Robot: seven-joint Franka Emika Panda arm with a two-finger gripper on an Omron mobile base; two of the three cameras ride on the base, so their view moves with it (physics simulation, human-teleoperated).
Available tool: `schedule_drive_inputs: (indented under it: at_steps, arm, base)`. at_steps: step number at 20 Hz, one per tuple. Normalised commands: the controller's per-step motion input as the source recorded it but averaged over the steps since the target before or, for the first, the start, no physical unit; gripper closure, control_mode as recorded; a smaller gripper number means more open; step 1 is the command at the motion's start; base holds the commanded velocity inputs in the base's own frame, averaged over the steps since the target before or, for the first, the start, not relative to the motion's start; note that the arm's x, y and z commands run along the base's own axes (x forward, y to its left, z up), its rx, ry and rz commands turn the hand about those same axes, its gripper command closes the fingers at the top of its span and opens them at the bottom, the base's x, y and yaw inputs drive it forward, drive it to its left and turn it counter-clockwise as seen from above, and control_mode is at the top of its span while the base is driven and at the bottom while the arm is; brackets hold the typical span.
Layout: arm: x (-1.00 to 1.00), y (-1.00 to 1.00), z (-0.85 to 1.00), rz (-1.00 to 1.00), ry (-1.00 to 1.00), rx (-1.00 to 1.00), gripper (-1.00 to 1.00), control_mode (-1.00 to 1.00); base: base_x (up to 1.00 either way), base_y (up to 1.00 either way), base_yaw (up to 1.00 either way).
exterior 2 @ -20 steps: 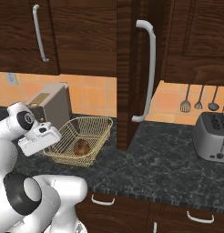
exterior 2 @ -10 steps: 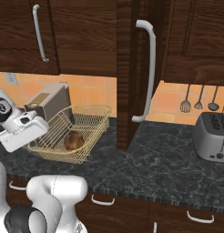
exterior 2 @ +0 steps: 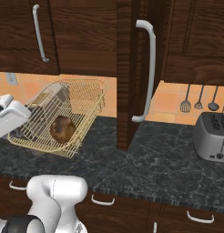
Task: Open the cabinet, pick up the bread from the cabinet and place it in the basket. Then move the basket to the dining counter.
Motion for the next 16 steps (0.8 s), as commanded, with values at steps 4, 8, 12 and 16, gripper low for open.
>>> schedule_drive_inputs:
  at_steps: [4,8,12,16]
  arm:
    - [-0.09,0.0,0.44,0.16,-0.13,0.0,1.0,-1.0]
    - [0.0,0.0,0.05,0.25,0.04,0.1,1.0,-1.0]
    - [-0.01,0.0,0.0,0.16,0.03,0.08,1.0,-1.0]
    - [0.0,0.1,-0.01,0.08,0.07,0.03,1.0,-1.0]
  base:
    - [0.0,0.0,0.0]
    - [0.0,0.0,0.0]
    - [0.0,0.0,0.0]
    - [0.0,0.0,0.0]
